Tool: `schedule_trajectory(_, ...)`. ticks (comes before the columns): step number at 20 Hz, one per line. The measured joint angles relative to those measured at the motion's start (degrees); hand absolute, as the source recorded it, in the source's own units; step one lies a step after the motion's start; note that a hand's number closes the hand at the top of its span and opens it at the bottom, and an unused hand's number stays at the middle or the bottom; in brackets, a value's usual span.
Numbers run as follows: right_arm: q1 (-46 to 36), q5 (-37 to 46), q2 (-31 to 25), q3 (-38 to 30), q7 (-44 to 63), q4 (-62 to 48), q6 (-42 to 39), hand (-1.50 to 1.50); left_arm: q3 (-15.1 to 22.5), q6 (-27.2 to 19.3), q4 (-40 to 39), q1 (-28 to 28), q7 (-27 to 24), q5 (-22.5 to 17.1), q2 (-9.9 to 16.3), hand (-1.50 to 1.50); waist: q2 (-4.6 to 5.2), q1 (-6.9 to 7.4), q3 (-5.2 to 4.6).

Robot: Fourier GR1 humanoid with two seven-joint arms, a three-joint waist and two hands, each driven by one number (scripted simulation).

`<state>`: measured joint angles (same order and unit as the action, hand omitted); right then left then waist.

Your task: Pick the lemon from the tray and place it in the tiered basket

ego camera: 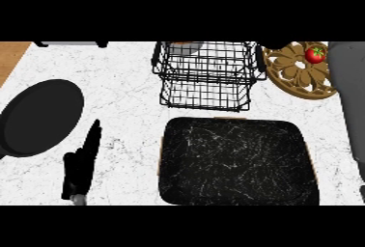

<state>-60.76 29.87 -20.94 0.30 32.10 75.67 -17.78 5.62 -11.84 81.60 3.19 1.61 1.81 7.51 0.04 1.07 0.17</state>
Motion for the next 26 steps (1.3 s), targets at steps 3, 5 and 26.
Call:
schedule_trajectory(3, -1.3, 2.4, 2.0, 1.4, -2.6, -5.3, 2.3, 1.5, 0.1, -0.1, -0.1, -0.2, 0.4, 0.3, -0.3, 0.0, 0.03, 0.06, 0.0)
schedule_trajectory(5, -2.0, 4.3, 3.5, 2.4, -3.7, -9.0, 4.2, 1.5, 0.1, 0.0, 0.7, 0.2, 0.7, 0.5, -0.3, 0.0, 0.07, 0.16, -0.01)
schedule_trajectory(26, -5.2, -6.6, 15.8, -13.2, -15.3, -31.3, 19.4, -1.5, -0.1, 0.0, 0.1, 0.6, -0.9, 1.6, -1.5, 0.0, 0.16, 0.09, 0.1)
